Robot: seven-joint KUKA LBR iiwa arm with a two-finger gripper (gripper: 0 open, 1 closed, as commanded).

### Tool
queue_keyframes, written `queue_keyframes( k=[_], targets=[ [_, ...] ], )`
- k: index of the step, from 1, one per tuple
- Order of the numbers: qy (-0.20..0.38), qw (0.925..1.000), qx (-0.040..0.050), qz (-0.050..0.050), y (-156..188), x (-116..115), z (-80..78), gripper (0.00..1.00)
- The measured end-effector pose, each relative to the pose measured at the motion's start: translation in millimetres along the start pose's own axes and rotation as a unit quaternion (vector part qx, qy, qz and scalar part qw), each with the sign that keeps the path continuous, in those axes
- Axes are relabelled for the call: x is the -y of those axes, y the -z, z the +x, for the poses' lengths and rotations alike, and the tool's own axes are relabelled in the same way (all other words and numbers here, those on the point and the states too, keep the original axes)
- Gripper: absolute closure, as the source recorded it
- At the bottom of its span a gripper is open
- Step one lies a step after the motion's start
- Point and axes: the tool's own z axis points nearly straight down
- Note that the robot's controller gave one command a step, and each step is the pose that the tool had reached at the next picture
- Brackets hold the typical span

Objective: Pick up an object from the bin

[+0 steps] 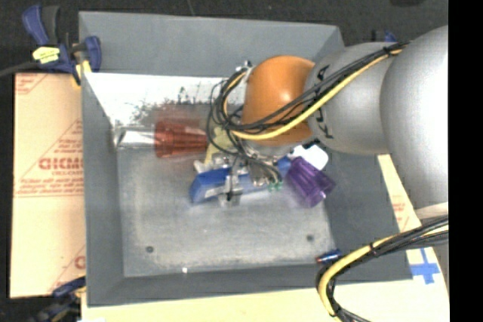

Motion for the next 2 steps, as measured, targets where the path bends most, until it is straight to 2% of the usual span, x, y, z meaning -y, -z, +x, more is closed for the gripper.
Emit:
queue_keyframes(
  k=[2],
  targets=[
    [-0.002,1.0000,0.0030,0.001,58.0,1.3,-2.5,1.00]
  ],
)
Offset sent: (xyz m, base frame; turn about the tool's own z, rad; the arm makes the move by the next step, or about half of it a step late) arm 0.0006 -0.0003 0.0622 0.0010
